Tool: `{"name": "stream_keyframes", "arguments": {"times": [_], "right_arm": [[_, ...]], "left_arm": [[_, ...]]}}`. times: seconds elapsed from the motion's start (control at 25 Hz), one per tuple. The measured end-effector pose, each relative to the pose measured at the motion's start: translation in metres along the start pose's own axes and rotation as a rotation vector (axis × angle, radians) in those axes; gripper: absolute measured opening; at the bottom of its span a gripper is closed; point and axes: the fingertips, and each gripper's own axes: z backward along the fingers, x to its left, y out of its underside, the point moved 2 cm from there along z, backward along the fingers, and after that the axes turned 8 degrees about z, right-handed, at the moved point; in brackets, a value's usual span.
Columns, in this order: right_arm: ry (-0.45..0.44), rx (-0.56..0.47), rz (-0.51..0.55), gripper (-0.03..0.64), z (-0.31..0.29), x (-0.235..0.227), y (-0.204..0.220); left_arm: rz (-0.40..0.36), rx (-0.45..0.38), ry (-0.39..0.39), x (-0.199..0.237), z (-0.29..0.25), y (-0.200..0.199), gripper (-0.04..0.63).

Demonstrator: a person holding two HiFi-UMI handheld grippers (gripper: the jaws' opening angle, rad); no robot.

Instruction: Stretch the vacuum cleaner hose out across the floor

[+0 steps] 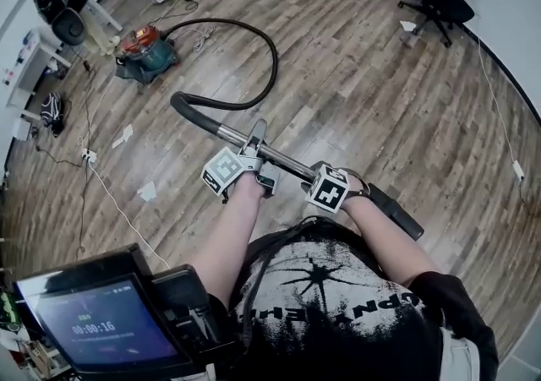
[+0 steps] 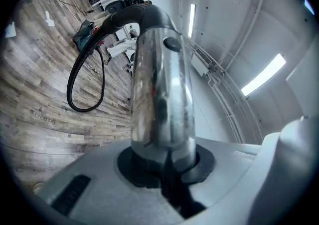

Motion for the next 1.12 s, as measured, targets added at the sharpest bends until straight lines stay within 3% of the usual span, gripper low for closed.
{"name": "stream_keyframes", "arguments": {"times": [0.44,0.96,1.12], "right_arm": [[0.03,0.051,-0.029,0.087,0.006,0.056,-0.003],[0.004,0.05,-0.009,0.087,0.031,0.094,0.051],[-0.01,0.031,0.032,0.087,0.05,0.099,0.094]], "left_arm": [[0.045,0.017,0.032,-0.001,0.049,0.016,0.044],[0.056,-0.02,0.025,-0.01,0.069,0.079,0.043],[0.037,-0.049,0.013,-0.016,0.067,0.126,0.043]]}}
